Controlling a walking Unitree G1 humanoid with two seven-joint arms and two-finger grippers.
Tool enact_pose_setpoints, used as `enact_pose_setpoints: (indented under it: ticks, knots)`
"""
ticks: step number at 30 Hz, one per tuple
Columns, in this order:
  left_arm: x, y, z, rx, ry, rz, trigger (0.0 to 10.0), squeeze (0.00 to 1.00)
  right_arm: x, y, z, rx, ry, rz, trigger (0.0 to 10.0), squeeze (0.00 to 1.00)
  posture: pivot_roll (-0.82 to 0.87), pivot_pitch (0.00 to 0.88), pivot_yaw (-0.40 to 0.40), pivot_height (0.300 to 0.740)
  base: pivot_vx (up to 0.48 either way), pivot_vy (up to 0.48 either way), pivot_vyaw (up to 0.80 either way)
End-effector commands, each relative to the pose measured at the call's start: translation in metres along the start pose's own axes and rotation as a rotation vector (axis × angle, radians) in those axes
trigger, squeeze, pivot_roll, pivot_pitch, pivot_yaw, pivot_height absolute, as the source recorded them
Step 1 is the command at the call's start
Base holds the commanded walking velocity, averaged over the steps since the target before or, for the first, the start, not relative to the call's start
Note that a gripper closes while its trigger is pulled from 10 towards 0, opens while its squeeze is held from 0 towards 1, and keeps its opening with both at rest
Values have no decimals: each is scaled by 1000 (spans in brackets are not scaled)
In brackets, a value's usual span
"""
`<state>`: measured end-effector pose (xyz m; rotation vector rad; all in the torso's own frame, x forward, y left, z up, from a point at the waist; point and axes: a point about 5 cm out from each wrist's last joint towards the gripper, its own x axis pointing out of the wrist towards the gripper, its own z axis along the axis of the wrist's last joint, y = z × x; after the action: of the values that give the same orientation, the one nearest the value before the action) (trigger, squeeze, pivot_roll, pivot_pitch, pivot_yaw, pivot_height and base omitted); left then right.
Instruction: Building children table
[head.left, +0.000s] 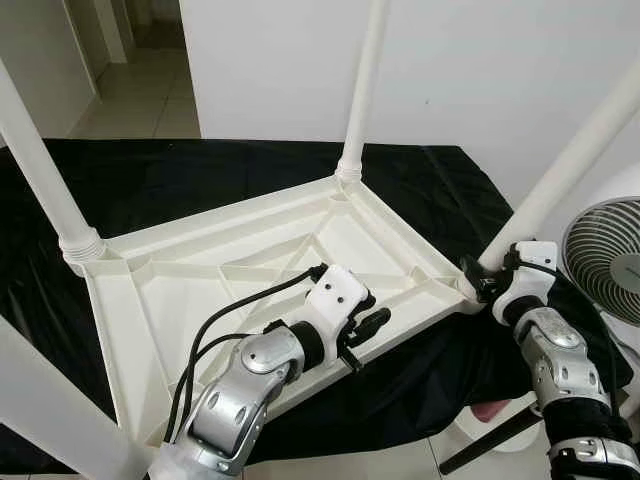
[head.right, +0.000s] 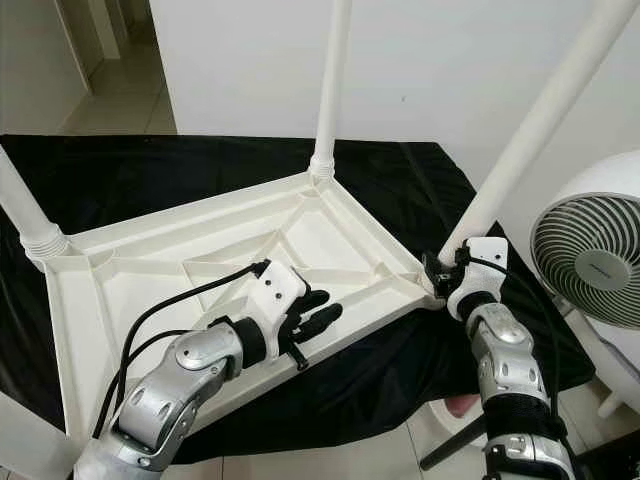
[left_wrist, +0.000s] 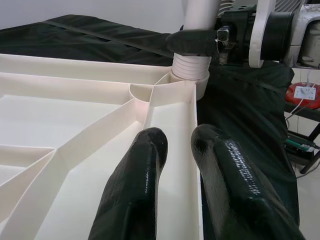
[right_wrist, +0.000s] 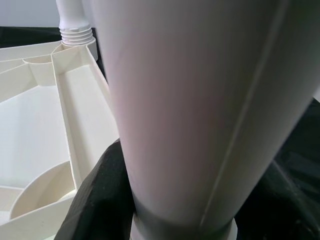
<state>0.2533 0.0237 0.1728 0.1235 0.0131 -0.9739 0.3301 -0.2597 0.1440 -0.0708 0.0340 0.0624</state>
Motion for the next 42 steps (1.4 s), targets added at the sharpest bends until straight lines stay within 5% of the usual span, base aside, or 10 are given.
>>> enact_pose_setpoints:
  ticks: [1, 15, 25, 42]
  knots:
    - [1, -1, 4, 22, -14, 0, 10000, 0, -4, 0, -25, 11, 137, -4, 0, 0, 9, 69, -34, 740, 0, 0, 0]
    - [0, -2, 9, 22, -28, -4, 10000, 0, 10, 2, -19, 16, 282, 90, 0, 0, 9, 76, -35, 740, 0, 0, 0]
    - [-1, -1, 10, 21, -29, 3, 10000, 0, 9, 4, -21, 22, 270, 53, 0, 0, 15, 78, -41, 740, 0, 0, 0]
    - [0, -3, 11, 15, -33, -5, 10000, 0, 1, 26, -17, 167, 186, -326, 0, 0, 7, 85, -40, 740, 0, 0, 0]
